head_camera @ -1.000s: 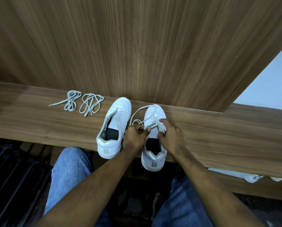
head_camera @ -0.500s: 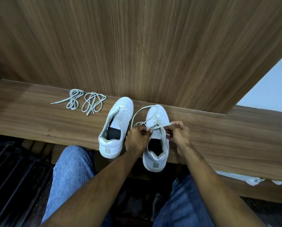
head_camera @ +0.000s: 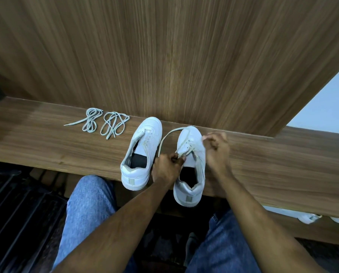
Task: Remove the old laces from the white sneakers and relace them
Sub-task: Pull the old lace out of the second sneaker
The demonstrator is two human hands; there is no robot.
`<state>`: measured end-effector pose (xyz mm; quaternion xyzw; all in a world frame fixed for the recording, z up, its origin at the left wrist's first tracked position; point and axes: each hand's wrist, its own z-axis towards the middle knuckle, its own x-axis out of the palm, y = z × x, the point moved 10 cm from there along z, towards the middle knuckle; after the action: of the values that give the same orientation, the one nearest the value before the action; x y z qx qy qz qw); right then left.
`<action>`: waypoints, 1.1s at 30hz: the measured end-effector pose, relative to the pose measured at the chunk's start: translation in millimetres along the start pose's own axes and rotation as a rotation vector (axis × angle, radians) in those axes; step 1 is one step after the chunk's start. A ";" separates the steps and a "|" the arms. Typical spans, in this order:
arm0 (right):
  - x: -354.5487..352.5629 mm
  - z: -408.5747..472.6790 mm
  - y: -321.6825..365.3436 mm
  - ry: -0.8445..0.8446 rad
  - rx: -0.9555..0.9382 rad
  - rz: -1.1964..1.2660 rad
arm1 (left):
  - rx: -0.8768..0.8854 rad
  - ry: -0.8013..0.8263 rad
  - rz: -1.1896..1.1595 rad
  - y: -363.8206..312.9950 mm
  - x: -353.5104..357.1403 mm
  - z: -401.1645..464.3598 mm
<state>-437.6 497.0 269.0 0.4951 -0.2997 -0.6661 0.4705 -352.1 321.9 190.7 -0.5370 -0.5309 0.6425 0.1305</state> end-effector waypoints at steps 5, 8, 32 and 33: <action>-50.2 3.3 -2.2 -0.266 0.074 -0.105 | 0.019 0.000 0.026 -3.3 0.5 -2.0; -10.0 -1.7 -6.3 0.088 -0.054 -0.439 | 0.014 0.003 0.034 -5.1 -0.2 -3.6; 42.6 -21.4 3.2 0.439 -0.305 -0.904 | 0.015 0.019 0.075 -5.1 0.1 -4.5; 52.2 -27.8 -0.9 0.481 -0.323 -0.938 | 0.016 0.020 0.079 -5.1 0.1 -4.6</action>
<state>-415.2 451.0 239.3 0.6353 0.1751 -0.7100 0.2484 -350.4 326.5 195.5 -0.5628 -0.5028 0.6460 0.1143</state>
